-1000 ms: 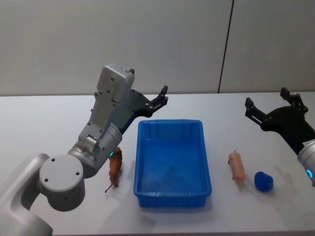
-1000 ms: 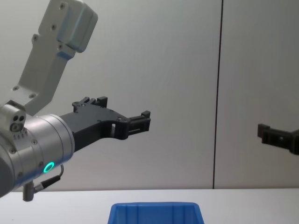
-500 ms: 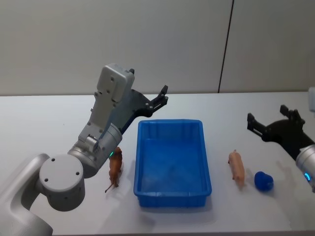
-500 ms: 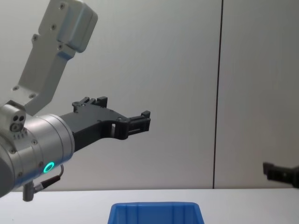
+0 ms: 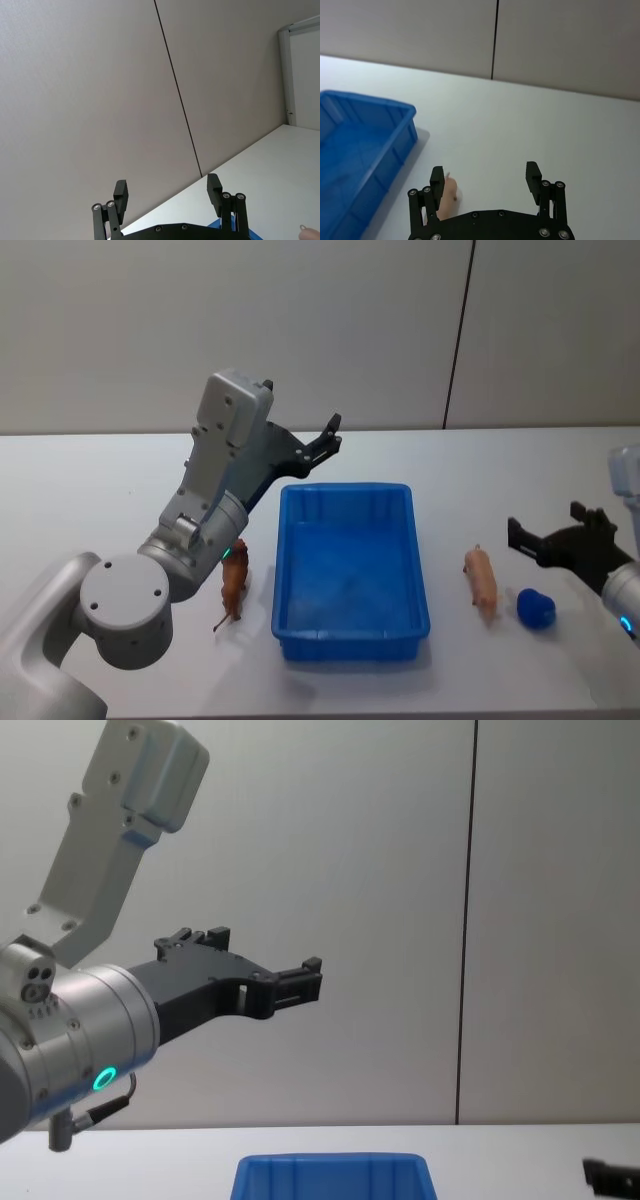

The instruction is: Pick up the two dolls from the table and place them into the box.

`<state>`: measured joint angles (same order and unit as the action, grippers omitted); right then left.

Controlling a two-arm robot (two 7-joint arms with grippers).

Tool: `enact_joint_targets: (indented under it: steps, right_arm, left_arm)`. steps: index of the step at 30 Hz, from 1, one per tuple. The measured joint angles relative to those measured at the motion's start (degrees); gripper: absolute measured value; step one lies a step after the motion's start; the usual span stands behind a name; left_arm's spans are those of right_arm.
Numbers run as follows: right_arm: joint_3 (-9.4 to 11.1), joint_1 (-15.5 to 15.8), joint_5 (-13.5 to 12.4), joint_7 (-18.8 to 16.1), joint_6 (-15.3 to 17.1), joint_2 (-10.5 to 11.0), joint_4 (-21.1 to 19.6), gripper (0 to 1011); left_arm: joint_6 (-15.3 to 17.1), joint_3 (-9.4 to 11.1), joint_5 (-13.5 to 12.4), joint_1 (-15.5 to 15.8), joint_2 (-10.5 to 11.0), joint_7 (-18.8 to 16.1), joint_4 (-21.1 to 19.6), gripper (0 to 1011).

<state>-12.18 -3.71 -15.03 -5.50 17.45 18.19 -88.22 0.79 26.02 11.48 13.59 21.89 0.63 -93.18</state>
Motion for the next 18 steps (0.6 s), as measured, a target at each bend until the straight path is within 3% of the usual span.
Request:
enact_joint_targets:
  steps: [18]
  right_arm:
    - [-0.2,2.2,1.3,-1.1,6.0,1.0,1.5,1001]
  left_arm:
    - [0.0,0.0,0.0,0.0,0.0,0.0,0.0,1001]
